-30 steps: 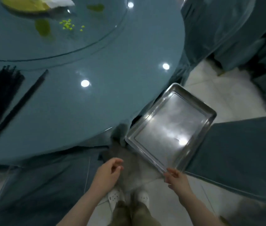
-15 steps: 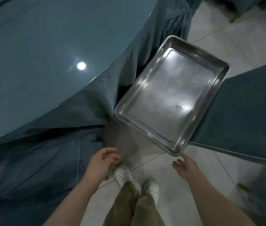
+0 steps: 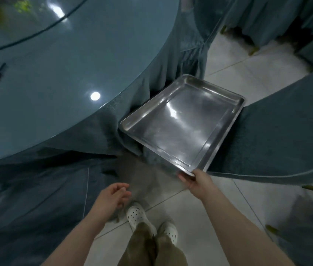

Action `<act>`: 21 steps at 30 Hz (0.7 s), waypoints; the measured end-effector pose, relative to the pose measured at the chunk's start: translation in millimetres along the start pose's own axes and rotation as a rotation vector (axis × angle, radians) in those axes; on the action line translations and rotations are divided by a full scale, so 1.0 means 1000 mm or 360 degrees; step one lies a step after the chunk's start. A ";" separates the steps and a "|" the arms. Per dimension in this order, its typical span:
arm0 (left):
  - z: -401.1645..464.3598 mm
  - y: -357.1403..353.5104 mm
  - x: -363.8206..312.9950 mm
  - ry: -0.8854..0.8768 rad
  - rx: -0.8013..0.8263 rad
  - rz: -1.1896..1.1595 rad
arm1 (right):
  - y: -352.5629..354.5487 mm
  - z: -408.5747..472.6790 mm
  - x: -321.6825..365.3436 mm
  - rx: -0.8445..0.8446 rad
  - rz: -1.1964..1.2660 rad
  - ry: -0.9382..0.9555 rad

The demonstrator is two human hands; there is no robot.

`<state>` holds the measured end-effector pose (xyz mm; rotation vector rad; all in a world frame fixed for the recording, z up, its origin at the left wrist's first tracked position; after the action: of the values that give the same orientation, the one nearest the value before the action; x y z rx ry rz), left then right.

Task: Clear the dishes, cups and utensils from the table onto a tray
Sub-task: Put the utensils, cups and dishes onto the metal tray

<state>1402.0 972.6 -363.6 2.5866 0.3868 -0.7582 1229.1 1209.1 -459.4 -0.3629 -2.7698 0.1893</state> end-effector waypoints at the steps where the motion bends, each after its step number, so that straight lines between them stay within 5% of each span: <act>1: -0.004 -0.001 -0.002 -0.0011 0.0007 -0.0010 | -0.004 -0.015 0.005 0.0038 0.0117 0.0033; 21: -0.071 -0.047 -0.105 -0.0043 0.0180 -0.1060 | 0.060 -0.239 0.055 0.0101 -0.0008 0.0612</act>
<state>1331.1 1031.1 -264.8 2.5441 1.2635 -1.0461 1275.9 1302.2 -230.0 -0.3358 -2.3799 0.1843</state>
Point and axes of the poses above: each hand's wrist, its own z-axis towards the middle knuckle, its own y-axis out of the back of the hand, x = y × z, the point moved 10 cm from there along z, towards the middle knuckle, and after that the axes turned 1 degree about -x, right-handed, at the moved point
